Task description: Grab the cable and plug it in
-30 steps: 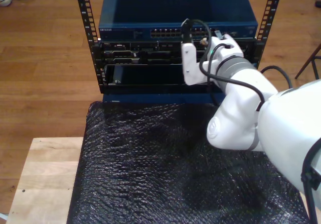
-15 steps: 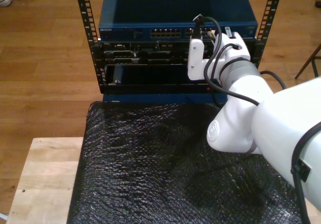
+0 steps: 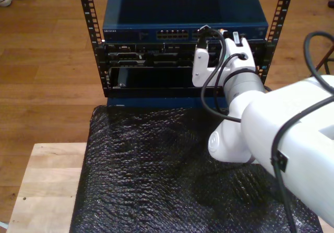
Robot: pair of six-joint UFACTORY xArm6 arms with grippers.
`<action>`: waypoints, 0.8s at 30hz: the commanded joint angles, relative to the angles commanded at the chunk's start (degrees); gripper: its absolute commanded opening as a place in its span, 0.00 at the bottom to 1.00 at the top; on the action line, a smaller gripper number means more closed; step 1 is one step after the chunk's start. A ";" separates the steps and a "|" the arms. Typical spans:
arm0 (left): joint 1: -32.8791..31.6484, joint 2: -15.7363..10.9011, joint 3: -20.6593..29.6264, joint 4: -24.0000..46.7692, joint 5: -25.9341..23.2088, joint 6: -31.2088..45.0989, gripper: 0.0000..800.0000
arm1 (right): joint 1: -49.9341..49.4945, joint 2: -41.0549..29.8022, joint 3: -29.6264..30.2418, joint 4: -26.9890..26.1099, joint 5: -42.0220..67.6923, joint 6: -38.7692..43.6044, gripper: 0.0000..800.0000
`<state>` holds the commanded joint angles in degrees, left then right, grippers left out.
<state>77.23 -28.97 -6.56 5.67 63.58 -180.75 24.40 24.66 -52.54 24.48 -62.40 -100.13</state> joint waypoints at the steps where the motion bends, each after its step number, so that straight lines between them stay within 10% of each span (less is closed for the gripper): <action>1: 0.00 0.00 0.00 0.00 0.00 0.00 1.00 | 0.00 0.35 -0.44 0.00 -0.18 -0.09 0.00; 24: 0.00 0.00 -0.09 0.00 0.00 0.00 1.00 | 1.23 5.36 -2.37 5.80 -11.69 -0.26 0.00</action>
<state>77.23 -28.97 -6.65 5.67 63.58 -180.75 25.63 30.02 -54.91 30.29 -74.09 -100.40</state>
